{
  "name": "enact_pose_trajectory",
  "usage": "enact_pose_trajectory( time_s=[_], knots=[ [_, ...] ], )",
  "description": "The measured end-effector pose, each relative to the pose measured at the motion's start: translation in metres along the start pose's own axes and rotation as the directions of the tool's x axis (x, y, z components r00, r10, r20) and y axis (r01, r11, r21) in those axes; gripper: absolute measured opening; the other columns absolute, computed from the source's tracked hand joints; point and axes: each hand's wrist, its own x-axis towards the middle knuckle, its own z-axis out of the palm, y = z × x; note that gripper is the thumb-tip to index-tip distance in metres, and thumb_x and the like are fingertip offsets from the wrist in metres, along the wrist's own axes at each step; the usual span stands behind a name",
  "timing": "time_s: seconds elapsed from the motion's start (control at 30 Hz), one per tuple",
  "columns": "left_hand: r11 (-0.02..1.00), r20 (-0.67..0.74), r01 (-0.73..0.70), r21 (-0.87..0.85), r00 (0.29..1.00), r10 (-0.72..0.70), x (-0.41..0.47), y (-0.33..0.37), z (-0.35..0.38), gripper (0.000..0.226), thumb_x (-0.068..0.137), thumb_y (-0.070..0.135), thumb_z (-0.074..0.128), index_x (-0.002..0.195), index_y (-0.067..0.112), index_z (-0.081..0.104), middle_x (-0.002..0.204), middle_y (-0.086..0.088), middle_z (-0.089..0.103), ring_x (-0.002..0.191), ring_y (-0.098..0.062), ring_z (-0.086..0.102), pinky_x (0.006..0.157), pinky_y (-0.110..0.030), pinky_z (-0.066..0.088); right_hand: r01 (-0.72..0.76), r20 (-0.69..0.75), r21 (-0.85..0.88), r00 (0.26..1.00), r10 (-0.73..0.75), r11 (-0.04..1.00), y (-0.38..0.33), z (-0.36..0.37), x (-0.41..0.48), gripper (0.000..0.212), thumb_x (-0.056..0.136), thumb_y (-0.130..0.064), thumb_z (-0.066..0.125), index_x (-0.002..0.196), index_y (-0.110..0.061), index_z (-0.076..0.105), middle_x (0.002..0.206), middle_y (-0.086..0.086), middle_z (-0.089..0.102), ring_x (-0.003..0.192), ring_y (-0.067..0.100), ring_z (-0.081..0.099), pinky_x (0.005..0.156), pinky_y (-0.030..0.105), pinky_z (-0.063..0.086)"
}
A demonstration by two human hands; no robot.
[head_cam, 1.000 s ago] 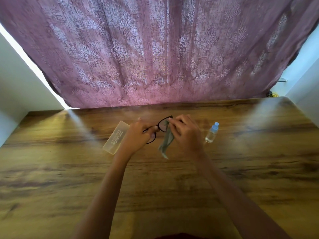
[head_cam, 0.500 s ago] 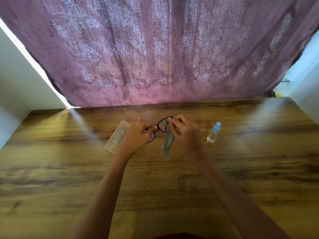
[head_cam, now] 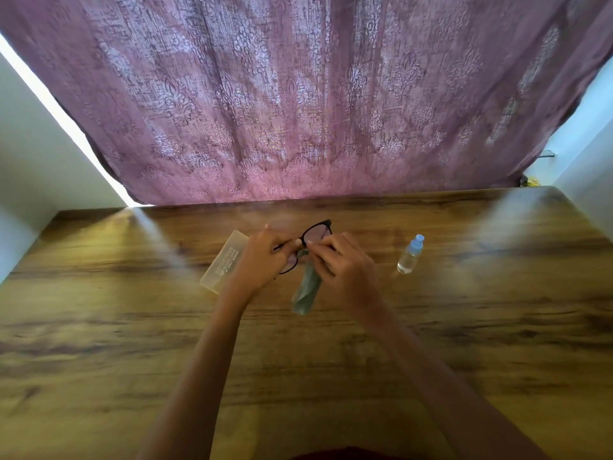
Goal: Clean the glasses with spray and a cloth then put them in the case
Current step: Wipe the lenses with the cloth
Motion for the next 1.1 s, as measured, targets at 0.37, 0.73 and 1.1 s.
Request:
enact_pose_trajectory(
  time_s=[0.37, 0.73, 1.1],
  knots=[
    [0.997, 0.030, -0.069, -0.029, 0.997, 0.070, -0.002, -0.001, 0.006, 0.028, 0.091, 0.000, 0.051, 0.093, 0.014, 0.075, 0.085, 0.001, 0.075, 0.084, -0.012, 0.066, 0.120, -0.033, 0.009, 0.015, 0.008, 0.036, 1.000, -0.015, 0.999, 0.002, 0.001, 0.008, 0.013, 0.089, -0.015, 0.065, 0.099, -0.009, 0.071, 0.090, -0.001, 0.063, 0.082, 0.011, 0.054, 0.063, 0.025, 0.050],
    [1.000, -0.037, 0.022, -0.018, 0.999, -0.023, -0.005, 0.008, -0.004, 0.021, 0.094, 0.011, 0.056, 0.093, 0.004, 0.076, 0.083, -0.004, 0.074, 0.089, -0.016, 0.065, 0.113, -0.019, 0.017, -0.093, 0.008, 0.008, 0.996, 0.093, 0.996, 0.016, -0.010, 0.008, 0.017, 0.085, -0.012, 0.070, 0.100, -0.005, 0.072, 0.084, 0.004, 0.062, 0.075, 0.015, 0.058, 0.059, 0.021, 0.047],
    [1.000, -0.017, -0.021, -0.001, 1.000, 0.021, -0.003, 0.000, 0.002, 0.024, 0.094, 0.013, 0.057, 0.083, 0.002, 0.074, 0.078, -0.012, 0.074, 0.074, -0.022, 0.064, 0.108, -0.022, 0.026, -0.093, 0.024, 0.026, 0.995, 0.093, 0.995, 0.004, 0.001, 0.002, 0.020, 0.083, -0.013, 0.071, 0.101, -0.006, 0.071, 0.089, 0.002, 0.064, 0.083, 0.011, 0.055, 0.072, 0.012, 0.040]
  ],
)
